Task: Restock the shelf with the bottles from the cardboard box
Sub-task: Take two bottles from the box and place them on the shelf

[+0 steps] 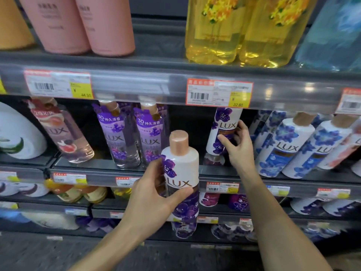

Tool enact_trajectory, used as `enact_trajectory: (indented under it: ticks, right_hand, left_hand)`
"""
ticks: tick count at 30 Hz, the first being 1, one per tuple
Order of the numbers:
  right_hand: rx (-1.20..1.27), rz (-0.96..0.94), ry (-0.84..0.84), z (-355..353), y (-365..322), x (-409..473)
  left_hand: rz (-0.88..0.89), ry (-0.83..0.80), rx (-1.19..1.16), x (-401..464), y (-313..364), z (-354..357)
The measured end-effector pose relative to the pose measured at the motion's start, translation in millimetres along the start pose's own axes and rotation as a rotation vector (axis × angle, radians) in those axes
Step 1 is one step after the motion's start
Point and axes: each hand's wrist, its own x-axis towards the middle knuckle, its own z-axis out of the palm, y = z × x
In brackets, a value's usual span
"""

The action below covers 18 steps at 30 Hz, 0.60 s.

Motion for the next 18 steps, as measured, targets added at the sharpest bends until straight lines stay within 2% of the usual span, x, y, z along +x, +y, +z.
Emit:
enact_trajectory:
  ticks: [18]
  right_hand:
    - [-0.044, -0.016, -0.045, -7, 5, 3]
  left_hand:
    - [0.065, 0.011, 0.004, 12, 8, 14]
